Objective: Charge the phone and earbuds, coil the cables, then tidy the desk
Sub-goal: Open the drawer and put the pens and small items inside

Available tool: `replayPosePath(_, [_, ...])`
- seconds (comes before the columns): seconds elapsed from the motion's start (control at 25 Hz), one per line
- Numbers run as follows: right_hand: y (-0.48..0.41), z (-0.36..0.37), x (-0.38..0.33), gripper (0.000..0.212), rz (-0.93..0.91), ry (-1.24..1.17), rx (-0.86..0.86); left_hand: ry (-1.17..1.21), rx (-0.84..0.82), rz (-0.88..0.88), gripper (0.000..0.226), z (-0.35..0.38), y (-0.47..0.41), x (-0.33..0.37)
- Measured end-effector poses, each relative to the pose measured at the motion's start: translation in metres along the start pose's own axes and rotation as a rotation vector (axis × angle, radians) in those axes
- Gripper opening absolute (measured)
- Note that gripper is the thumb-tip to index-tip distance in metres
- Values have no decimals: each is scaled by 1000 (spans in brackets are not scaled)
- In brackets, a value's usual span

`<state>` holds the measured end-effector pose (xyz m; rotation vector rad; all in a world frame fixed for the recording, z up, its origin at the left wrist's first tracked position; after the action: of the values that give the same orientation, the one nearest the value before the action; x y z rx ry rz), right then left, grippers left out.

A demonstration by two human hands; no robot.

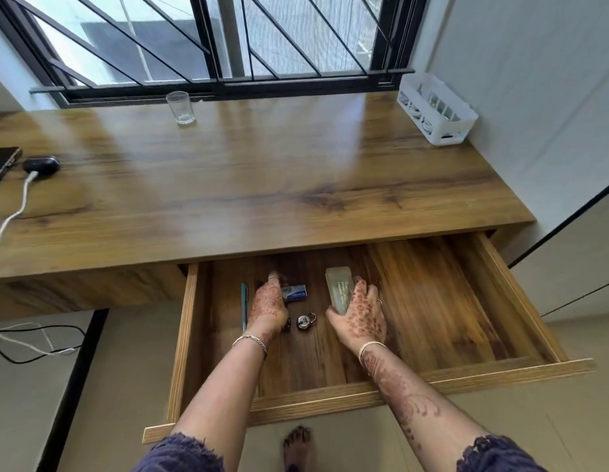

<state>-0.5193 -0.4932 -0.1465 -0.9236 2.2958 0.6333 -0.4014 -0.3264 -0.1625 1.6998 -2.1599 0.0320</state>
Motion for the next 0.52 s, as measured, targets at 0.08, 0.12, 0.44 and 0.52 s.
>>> replayPosePath(0.08, [-2, 3, 4, 96, 16, 13, -2, 2, 13, -7, 48, 0, -3, 1])
replayPosePath(0.12, [-3, 4, 6, 96, 26, 21, -7, 5, 10, -8, 49, 0, -4, 2])
replayPosePath(0.44, [-4, 3, 4, 95, -33, 96, 72, -14, 21, 54, 55, -9, 5, 6])
replayPosePath(0.52, [3, -9, -10, 84, -133, 34, 178, 29, 118, 106, 47, -26, 13, 6])
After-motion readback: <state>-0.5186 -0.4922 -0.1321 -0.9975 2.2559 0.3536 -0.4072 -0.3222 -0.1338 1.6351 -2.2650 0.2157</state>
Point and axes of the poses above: each hand's wrist, its own y-axis away from the middle knuckle, its own z-axis out of the palm, x = y × z, the point moved 7 cm from there along -y, towards the middle knuckle, and after that the axes turned 15 degrees about -y, right-handed, at the moved point
